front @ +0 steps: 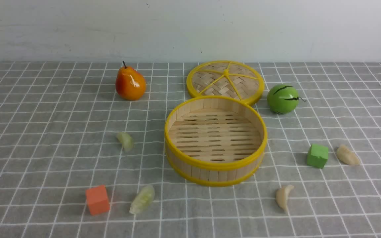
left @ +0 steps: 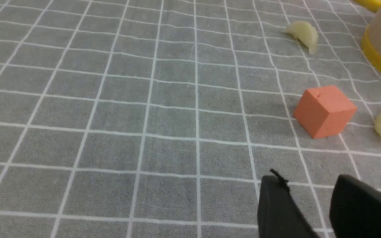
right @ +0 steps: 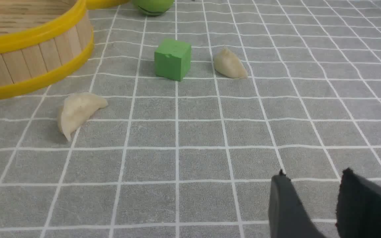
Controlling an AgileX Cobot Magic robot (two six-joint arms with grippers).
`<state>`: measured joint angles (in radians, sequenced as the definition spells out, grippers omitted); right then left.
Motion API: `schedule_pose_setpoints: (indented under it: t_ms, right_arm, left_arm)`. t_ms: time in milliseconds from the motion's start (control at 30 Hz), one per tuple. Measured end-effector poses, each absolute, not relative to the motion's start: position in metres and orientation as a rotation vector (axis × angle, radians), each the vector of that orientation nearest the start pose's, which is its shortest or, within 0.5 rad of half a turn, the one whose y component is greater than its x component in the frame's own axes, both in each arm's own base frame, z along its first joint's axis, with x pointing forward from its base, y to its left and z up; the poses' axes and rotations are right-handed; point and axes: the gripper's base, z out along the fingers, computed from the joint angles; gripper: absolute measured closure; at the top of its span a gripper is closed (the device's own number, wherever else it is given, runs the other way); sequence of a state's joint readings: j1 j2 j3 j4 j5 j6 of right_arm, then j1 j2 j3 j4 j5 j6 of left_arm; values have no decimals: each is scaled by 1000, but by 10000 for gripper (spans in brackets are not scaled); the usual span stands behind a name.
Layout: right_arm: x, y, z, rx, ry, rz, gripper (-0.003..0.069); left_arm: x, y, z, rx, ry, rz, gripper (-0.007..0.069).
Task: Put the dumplings into the steamer on the table with the grey tablecloth.
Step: 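Reach for and grasp a dumpling on the table with the left gripper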
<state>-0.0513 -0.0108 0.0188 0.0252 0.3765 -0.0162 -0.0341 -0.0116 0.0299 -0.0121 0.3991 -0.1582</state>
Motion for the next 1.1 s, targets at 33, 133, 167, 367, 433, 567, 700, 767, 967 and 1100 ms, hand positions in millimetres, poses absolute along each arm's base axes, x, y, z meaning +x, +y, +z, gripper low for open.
schedule_pose_setpoints:
  t_ms: [33,133,167,367,433,567,700,767,967,1100]
  right_arm:
    - [52,-2,174,48,1867,-22,419]
    - [52,-2,174,48,1867,-22,419]
    - [52,-2,174,48,1867,-22,419]
    - [52,-2,174,48,1867,-22,419]
    - [52,-2,174,48,1867,-22,419]
    - [52,-2,174,48,1867,-22,419]
    - [52,-2,174,48,1867,-22,419]
    - [52,-2,174,48,1867,-22,419]
    - [52,-2,174,45,1868,-27,419]
    - [53,-3,176,25,1839,-58,419]
  left_arm:
    - [52,-2,168,-125,1899,-143,386]
    - [52,-2,168,-125,1899,-143,386]
    - [52,-2,168,-125,1899,-143,386]
    - [52,-2,168,-125,1899,-143,386]
    - [52,-2,168,-125,1899,-143,386]
    - [52,-2,168,-125,1899,-143,386]
    - [52,-2,168,-118,1898,-131,386]
    - [52,-2,169,-117,1889,-131,386]
    - [54,-2,176,-112,1802,-137,386]
    - [56,-2,188,-104,1675,-145,386]
